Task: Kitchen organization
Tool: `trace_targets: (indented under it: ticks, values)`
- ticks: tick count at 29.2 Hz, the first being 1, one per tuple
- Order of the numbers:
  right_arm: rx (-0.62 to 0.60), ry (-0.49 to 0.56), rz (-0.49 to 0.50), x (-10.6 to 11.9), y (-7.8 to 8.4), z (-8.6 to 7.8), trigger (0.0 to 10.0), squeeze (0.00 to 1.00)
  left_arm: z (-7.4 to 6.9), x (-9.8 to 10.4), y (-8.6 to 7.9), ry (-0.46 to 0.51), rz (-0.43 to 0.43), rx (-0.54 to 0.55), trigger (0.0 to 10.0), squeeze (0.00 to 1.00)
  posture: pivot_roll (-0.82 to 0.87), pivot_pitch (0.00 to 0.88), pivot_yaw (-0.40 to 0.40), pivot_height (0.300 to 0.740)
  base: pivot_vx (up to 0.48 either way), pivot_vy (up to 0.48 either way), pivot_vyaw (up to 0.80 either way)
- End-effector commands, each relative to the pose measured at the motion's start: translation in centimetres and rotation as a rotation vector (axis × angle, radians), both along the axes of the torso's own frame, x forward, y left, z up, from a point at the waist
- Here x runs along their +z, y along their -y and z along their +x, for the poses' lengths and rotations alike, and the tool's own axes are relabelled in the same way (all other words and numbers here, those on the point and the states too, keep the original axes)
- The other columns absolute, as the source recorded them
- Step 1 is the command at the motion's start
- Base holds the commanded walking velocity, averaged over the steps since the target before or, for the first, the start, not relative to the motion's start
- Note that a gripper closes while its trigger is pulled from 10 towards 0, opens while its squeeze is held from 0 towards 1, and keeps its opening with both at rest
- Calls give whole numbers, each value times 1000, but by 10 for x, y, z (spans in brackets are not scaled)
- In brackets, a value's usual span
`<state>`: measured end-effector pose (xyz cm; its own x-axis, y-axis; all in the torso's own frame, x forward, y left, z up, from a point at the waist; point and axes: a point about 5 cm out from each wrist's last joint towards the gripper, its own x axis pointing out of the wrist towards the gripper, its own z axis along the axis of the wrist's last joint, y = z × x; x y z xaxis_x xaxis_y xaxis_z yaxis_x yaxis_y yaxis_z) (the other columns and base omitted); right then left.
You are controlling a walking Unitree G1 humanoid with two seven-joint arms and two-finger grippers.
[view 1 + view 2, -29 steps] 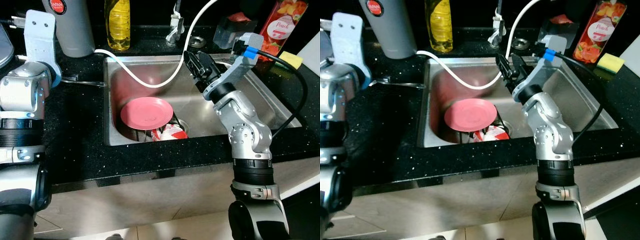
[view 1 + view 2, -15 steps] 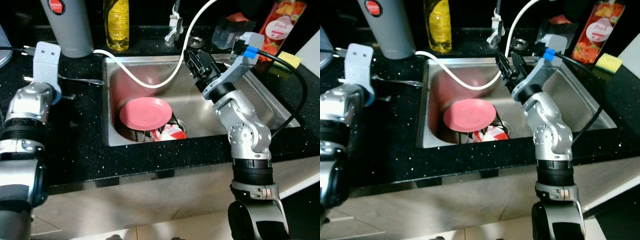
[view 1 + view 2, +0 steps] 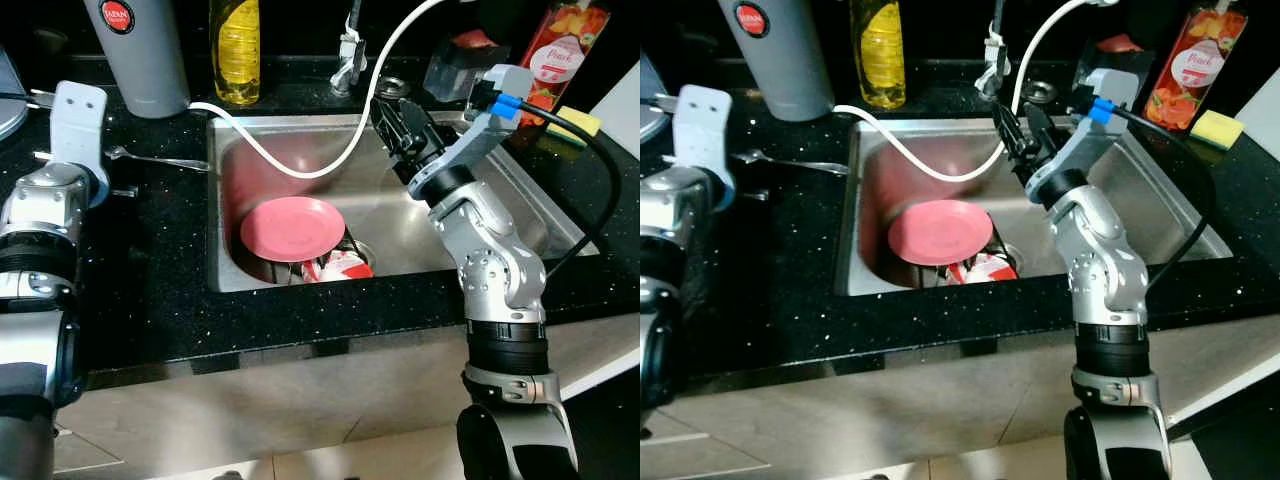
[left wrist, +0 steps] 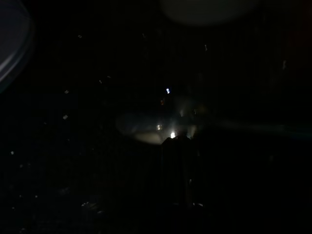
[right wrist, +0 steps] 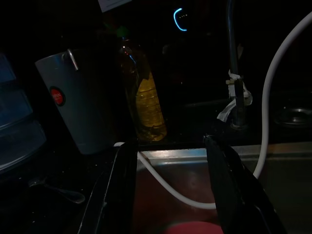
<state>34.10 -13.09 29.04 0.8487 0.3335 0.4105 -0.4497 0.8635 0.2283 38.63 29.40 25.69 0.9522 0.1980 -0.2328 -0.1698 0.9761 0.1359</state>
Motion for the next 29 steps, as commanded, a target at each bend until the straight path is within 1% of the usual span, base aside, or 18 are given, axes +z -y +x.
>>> trace_targets:
  ticks: [1,3,4,6,7,8,9,10,11,12,13,17,18,21,25,26,27,29]
  values:
    - [2,7,-12,1,-1,-1,10000,0,3,7,9,39,-100,-6,10000,1000,104,18,-23,740,0,0,0]
    - [4,10,-13,2,-1,-1,10000,0,3,11,17,61,-160,-2,10000,1000,96,22,-25,740,0,0,0]
    - [4,10,-13,2,-1,-1,10000,0,3,11,17,61,-160,-2,10000,1000,96,22,-25,740,0,0,0]
    - [4,10,-15,2,0,-1,10000,0,3,16,22,84,-242,6,10000,1000,96,25,-26,740,0,0,0]
    - [4,10,-15,2,0,-1,10000,0,3,16,22,84,-242,6,10000,1000,96,25,-26,740,0,0,0]
    - [3,8,-16,2,0,-1,10000,0,3,17,23,92,-336,20,10000,1000,96,26,-28,740,0,0,0]
    - [3,5,-18,1,0,-1,10000,0,5,16,23,90,-487,58,10000,1000,95,26,-28,740,0,0,0]
    - [3,5,-18,1,0,-1,10000,0,5,16,23,90,-487,58,10000,1000,95,26,-28,740,0,0,0]
    - [4,5,-19,1,0,-1,10000,0,6,12,23,76,-582,109,10000,0,90,27,-27,740,0,0,0]
    - [4,5,-19,1,0,-1,10000,0,6,10,23,68,-618,132,10000,0,90,27,-27,740,0,0,0]
    - [4,5,-19,1,0,-1,10000,0,6,10,23,68,-618,132,10000,0,90,27,-27,740,0,0,0]
    - [2,6,-20,2,0,-1,10000,0,4,-1,18,35,-655,243,10000,0,90,29,-29,740,0,0,0]
    - [2,6,-20,2,0,-1,10000,0,4,-1,18,35,-655,243,10000,0,90,29,-29,740,0,0,0]
    - [1,5,-21,2,0,-1,10000,0,2,-4,13,25,-675,307,10000,0,87,31,-28,740,0,0,0]
    - [0,3,-19,2,0,-1,10000,0,2,-5,14,24,-683,318,10000,0,87,31,-28,740,0,0,0]
    - [0,2,-19,2,0,-1,10000,0,2,-5,14,23,-692,326,10000,0,87,36,-30,740,0,0,0]
    - [1,2,-19,2,0,-1,10000,0,3,-6,13,21,-720,335,10000,0,87,36,-30,740,0,0,0]
    - [2,2,-18,2,0,-1,10000,0,4,-7,13,27,-734,329,10000,0,87,36,-30,740,0,0,0]
